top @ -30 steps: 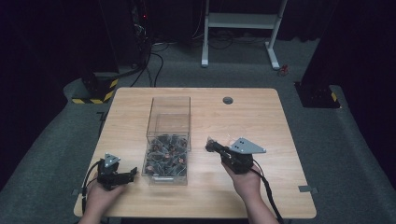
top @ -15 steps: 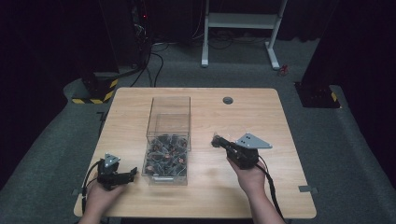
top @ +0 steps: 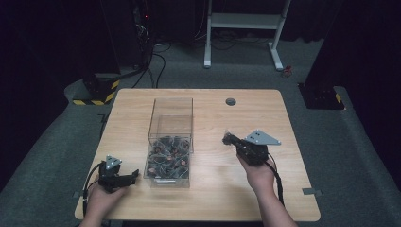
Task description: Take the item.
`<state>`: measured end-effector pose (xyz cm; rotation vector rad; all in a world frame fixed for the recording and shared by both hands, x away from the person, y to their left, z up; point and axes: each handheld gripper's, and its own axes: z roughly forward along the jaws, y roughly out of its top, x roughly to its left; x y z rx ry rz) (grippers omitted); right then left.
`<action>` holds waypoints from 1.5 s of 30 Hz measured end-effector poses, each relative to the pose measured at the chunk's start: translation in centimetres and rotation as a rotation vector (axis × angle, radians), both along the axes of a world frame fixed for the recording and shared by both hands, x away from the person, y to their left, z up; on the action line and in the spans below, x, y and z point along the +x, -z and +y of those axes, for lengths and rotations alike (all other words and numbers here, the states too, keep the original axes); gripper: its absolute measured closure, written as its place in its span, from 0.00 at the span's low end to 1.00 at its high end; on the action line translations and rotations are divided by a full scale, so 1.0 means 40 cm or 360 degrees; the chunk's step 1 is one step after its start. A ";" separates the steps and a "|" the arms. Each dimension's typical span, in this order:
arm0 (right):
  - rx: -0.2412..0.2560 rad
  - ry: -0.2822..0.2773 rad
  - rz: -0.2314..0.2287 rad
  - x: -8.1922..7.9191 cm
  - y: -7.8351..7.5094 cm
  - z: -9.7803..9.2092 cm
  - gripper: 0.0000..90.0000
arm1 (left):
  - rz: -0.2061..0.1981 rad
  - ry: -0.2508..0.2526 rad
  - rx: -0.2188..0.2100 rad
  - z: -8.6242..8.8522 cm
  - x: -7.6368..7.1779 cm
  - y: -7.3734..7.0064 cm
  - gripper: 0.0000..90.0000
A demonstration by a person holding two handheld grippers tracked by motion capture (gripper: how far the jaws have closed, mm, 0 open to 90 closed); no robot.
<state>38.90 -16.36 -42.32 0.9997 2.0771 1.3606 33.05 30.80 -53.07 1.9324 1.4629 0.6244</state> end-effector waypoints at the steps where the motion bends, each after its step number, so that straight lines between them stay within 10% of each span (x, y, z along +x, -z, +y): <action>1: -0.0008 0.0008 0.0000 0.003 0.000 -0.004 1.00 | 0.0000 0.0001 0.0001 0.000 0.000 0.000 0.08; 45: -0.0140 0.0220 0.0119 0.112 0.031 -0.050 0.87 | 0.0002 -0.0004 -0.0008 -0.001 0.000 0.000 0.08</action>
